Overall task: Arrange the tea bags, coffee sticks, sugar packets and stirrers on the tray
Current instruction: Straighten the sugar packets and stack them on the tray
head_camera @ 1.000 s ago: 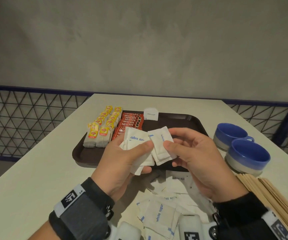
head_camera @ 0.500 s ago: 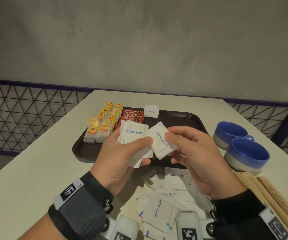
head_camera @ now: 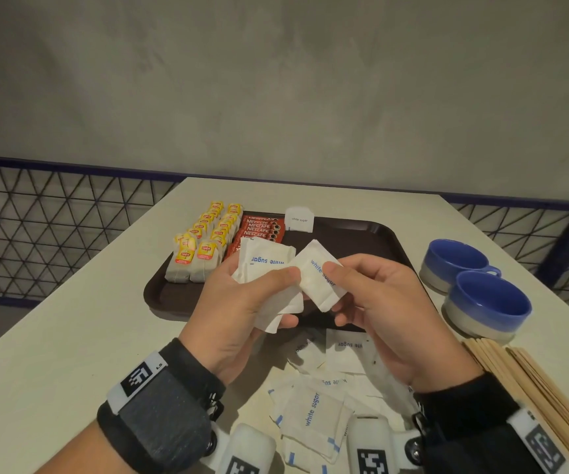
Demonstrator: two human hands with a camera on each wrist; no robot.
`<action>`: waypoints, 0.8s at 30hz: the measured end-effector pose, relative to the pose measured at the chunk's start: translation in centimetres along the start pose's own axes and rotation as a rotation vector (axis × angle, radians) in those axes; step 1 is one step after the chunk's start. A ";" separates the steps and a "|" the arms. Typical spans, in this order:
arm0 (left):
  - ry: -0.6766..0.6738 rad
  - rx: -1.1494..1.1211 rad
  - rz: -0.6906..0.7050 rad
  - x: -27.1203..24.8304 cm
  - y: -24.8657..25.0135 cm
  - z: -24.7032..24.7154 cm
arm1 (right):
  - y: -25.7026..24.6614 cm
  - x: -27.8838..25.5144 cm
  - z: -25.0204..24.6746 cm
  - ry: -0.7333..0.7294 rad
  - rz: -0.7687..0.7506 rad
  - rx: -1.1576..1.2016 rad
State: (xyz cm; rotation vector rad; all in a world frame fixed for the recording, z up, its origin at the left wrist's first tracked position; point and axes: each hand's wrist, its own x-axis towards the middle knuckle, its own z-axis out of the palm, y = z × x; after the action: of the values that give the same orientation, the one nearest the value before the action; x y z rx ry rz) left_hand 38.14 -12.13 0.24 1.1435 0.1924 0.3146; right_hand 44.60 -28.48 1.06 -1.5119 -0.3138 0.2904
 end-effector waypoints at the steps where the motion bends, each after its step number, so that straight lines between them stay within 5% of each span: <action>1: 0.005 -0.004 0.000 0.0 0.0 0.0 | 0.0 0.0 0.1 0.001 -0.003 0.006; 10: 0.031 -0.025 0.030 0.3 0.0 -0.2 | -0.3 -0.2 -0.1 -0.112 0.051 0.057; 24: 0.030 -0.004 0.015 0.3 0.1 -0.4 | -0.6 -0.4 0.2 -0.047 0.008 0.074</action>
State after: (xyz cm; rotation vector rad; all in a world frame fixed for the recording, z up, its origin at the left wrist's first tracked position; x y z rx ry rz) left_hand 38.27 -11.68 0.15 1.1375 0.2096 0.3450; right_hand 44.17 -28.48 1.61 -1.4355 -0.3317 0.3408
